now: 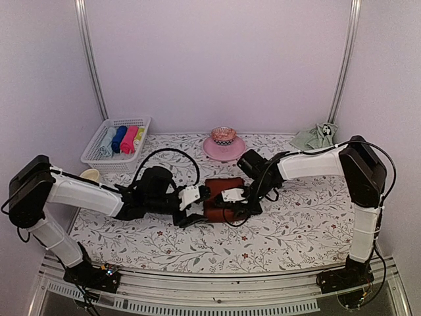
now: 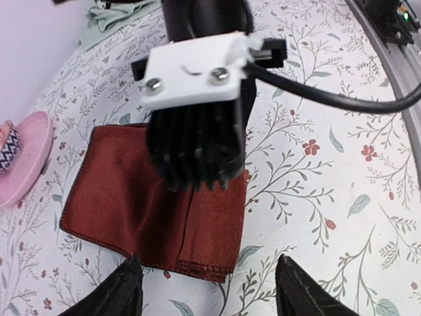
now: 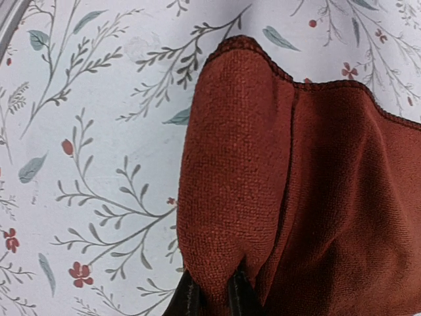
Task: Roll the towels
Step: Roll the towel at the center of the board.
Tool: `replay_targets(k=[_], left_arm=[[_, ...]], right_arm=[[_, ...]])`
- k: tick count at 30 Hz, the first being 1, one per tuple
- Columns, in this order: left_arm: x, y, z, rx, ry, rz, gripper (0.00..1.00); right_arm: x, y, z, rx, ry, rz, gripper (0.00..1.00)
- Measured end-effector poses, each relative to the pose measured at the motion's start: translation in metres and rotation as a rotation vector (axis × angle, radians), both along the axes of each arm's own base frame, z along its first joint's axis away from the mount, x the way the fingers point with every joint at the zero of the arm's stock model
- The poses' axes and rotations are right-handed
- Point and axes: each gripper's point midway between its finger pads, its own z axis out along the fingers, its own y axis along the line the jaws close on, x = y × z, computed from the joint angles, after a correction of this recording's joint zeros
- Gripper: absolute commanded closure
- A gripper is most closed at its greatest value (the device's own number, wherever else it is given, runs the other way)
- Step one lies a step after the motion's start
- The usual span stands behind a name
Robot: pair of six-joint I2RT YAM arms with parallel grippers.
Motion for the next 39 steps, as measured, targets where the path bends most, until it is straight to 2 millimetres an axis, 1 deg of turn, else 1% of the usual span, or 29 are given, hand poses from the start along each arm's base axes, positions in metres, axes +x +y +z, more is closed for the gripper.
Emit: replay_targets(k=[2,5,8,11,13,15,19,22,24,33,36,39], left_arm=[[-0.008,-0.003,-0.002,0.016,-0.082,-0.016,0.31],[-0.029,-0.007,-0.013,0.057,-0.183,-0.073,0.32],[-0.043,-0.008,-0.02,0.091,-0.263,-0.121,0.33],[-0.049,-0.01,-0.021,0.115,-0.33,-0.148,0.34],[-0.05,-0.013,-0.02,0.127,-0.381,-0.157,0.34],[-0.053,-0.017,-0.024,0.147,-0.412,-0.17,0.35],[-0.056,-0.023,-0.045,0.224,-0.445,-0.193,0.36],[-0.057,-0.024,-0.058,0.271,-0.461,-0.201,0.38],[-0.054,-0.024,-0.061,0.289,-0.476,-0.194,0.38],[-0.039,-0.028,-0.065,0.328,-0.529,-0.144,0.41],[-0.036,-0.029,-0.064,0.332,-0.542,-0.131,0.49],[-0.034,-0.028,-0.067,0.348,-0.551,-0.12,0.64]], right_arm=[[-0.009,0.003,0.001,-0.004,0.079,0.007,0.89],[-0.022,0.004,0.003,-0.011,0.179,0.018,0.89],[-0.035,0.003,0.004,-0.025,0.281,0.023,0.89],[-0.043,0.003,0.003,-0.038,0.377,0.014,0.9],[-0.045,0.003,0.002,-0.045,0.443,0.001,0.9],[-0.046,0.003,0.0,-0.047,0.497,-0.012,0.9],[-0.046,0.002,0.0,-0.035,0.599,-0.046,0.9],[-0.046,0.001,0.0,-0.03,0.64,-0.063,0.9],[-0.047,0.0,0.0,-0.032,0.651,-0.068,0.9],[-0.047,0.0,0.001,-0.036,0.668,-0.075,0.89],[-0.047,0.0,0.0,-0.04,0.673,-0.076,0.88],[-0.047,0.0,0.001,-0.038,0.674,-0.076,0.85]])
